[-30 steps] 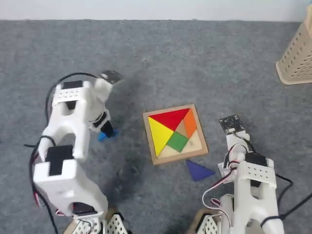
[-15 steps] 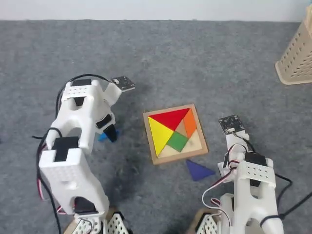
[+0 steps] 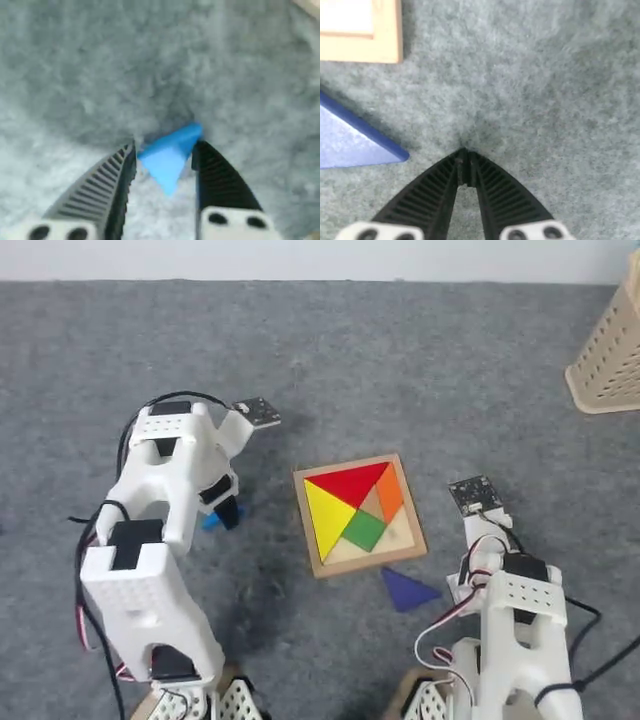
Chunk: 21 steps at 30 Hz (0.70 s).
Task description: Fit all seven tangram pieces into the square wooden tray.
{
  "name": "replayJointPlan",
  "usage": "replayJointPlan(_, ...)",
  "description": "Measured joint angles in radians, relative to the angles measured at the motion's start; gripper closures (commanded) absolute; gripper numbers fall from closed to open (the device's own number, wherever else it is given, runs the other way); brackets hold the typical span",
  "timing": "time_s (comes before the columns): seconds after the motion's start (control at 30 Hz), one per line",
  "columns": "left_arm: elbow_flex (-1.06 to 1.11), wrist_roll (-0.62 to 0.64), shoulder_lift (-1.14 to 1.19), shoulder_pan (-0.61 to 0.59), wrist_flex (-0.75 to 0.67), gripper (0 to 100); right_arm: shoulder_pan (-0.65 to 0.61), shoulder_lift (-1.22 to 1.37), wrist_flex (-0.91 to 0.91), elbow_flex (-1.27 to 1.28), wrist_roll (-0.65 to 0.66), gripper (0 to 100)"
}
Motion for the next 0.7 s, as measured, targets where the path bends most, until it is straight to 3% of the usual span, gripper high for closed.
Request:
replayJointPlan(0.2, -0.081, 0.035, 0.025, -0.003, 0.115, 91, 0.000, 0.000, 0.000, 0.000, 0.000, 99.2)
replayJointPlan(0.5, -0.166, 0.063, 0.026, -0.002, 0.229, 91, 0.000, 0.000, 0.000, 0.000, 0.000, 99.2)
replayJointPlan(0.7, -0.077, 0.117, -0.143, 0.106, 0.235, 91, 0.000, 0.000, 0.000, 0.000, 0.000, 99.2)
